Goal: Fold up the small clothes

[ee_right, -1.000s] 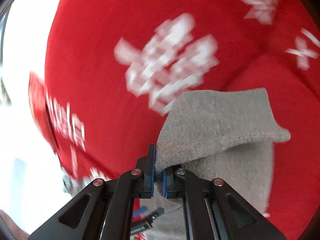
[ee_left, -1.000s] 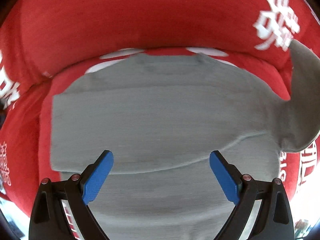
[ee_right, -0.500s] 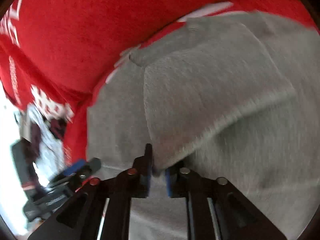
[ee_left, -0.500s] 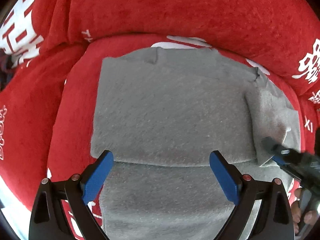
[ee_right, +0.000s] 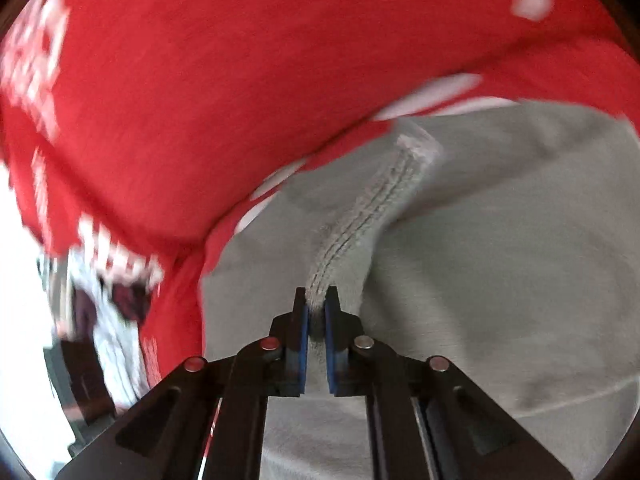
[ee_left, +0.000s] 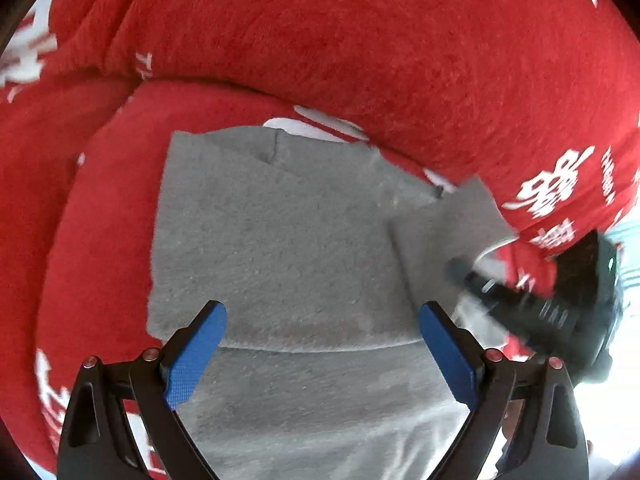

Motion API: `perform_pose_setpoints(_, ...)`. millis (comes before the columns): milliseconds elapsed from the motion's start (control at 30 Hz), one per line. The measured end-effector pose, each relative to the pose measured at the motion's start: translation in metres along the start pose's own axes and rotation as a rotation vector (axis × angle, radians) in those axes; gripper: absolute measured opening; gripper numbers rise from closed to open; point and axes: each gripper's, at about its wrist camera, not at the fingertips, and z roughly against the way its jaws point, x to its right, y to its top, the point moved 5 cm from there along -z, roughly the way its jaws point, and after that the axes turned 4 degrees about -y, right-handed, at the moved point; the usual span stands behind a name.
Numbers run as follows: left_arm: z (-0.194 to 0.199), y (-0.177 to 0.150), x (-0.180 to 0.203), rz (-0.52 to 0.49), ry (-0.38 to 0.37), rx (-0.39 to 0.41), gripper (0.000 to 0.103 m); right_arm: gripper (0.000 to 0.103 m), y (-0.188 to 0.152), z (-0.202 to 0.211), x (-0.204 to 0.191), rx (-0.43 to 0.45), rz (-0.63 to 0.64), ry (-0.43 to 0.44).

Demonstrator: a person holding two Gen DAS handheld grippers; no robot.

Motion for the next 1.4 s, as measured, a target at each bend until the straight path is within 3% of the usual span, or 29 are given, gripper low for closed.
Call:
perform_pose_setpoints(167, -0.018, 0.002, -0.01, 0.093, -0.096, -0.045, 0.097, 0.013, -0.033, -0.038, -0.036, -0.135, 0.188, -0.038)
perform_pose_setpoints(267, -0.036, 0.0, -0.008, 0.107, -0.111, -0.086, 0.097, 0.017, -0.05, -0.051, -0.033, -0.206, 0.221, -0.102)
perform_pose_setpoints(433, -0.053, -0.003, 0.002, 0.089, -0.093, -0.114, 0.097, 0.036, -0.057, -0.01, -0.004, -0.169, 0.098, -0.054)
perform_pose_setpoints(533, -0.058, 0.002, 0.008, 0.091, -0.091, -0.108, 0.097, 0.037, -0.06, 0.03, 0.046, -0.129, -0.027, -0.075)
perform_pose_setpoints(667, -0.062, 0.008, 0.013, 0.081, -0.047, -0.1, 0.094, 0.037, -0.071, 0.076, 0.127, -0.038, -0.292, -0.115)
perform_pose_setpoints(700, -0.063, 0.008, 0.014, 0.075, -0.037, -0.099, 0.087, 0.037, -0.075, 0.086, 0.144, -0.011, -0.359, -0.118)
perform_pose_setpoints(767, -0.067, 0.006, 0.015, 0.064, -0.027, -0.124, 0.041, 0.037, -0.081, 0.103, 0.18, 0.055, -0.513, -0.093)
perform_pose_setpoints(800, -0.072, 0.005, 0.016, 0.06, -0.04, -0.149, 0.028, 0.037, -0.083, 0.108, 0.193, 0.088, -0.578, -0.069)
perform_pose_setpoints(833, -0.073, 0.003, 0.016, 0.055, -0.054, -0.162, 0.008, 0.037, -0.082, 0.111, 0.203, 0.118, -0.63, -0.041)
perform_pose_setpoints(900, -0.071, 0.005, 0.023, 0.01, -0.053, -0.165, 0.008, 0.032, -0.08, 0.112, 0.214, 0.161, -0.699, 0.017)
perform_pose_setpoints(933, -0.067, 0.009, 0.028, -0.015, -0.055, -0.151, 0.008, 0.006, -0.075, 0.113, 0.216, 0.174, -0.699, 0.01)
perform_pose_setpoints(1100, -0.042, 0.029, 0.044, -0.1, -0.068, -0.069, 0.008, 0.006, -0.046, 0.13, 0.196, 0.195, -0.507, -0.018)
perform_pose_setpoints(1267, -0.059, 0.001, 0.018, -0.115, 0.008, -0.144, 0.008, 0.006, -0.06, 0.113, 0.211, 0.103, -0.455, -0.097)
perform_pose_setpoints(1333, -0.062, -0.011, 0.007, -0.137, 0.062, -0.159, 0.008, 0.006, -0.064, 0.108, 0.216, 0.106, -0.462, -0.082)
perform_pose_setpoints(1400, -0.055, -0.016, 0.001, -0.125, 0.058, -0.144, 0.012, 0.006, -0.066, 0.109, 0.219, 0.106, -0.451, -0.084)
